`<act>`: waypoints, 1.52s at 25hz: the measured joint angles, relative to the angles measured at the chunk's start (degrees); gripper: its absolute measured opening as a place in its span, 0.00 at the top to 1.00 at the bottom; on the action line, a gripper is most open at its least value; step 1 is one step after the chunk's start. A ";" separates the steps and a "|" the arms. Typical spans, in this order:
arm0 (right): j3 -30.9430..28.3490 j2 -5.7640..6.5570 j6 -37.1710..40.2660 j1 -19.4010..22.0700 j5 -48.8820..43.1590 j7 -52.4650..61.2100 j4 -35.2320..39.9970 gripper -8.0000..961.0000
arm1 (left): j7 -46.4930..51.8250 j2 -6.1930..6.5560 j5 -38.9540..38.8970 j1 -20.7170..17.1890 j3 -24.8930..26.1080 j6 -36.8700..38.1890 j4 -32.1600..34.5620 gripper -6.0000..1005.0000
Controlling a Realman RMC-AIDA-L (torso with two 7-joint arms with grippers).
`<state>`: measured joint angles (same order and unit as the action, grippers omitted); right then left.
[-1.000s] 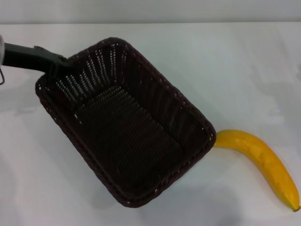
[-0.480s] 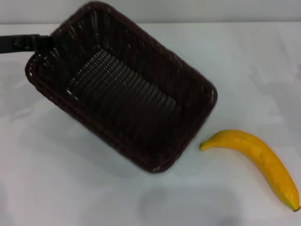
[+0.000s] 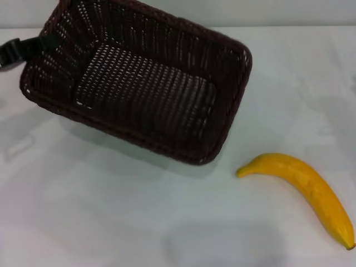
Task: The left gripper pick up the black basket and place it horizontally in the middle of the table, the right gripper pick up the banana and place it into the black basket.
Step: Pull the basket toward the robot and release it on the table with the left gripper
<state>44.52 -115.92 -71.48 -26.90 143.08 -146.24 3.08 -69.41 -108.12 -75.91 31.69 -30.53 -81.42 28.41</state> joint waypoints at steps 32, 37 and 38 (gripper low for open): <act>0.04 0.47 3.71 0.07 0.19 -0.19 0.70 0.10 | 1.19 -10.67 -7.99 -6.53 0.13 8.59 -7.69 0.75; 0.06 0.42 3.76 0.38 0.07 -0.19 0.71 0.10 | 0.19 -10.65 -8.88 -6.82 0.12 6.77 -7.33 0.74; 0.06 0.40 3.73 0.46 0.06 -0.19 0.71 0.10 | 0.04 -10.65 -9.33 -6.82 0.09 6.62 -7.32 0.71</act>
<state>44.58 -115.52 -67.75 -26.44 143.14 -146.43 3.78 -69.37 -118.77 -85.23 24.87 -30.44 -74.80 21.08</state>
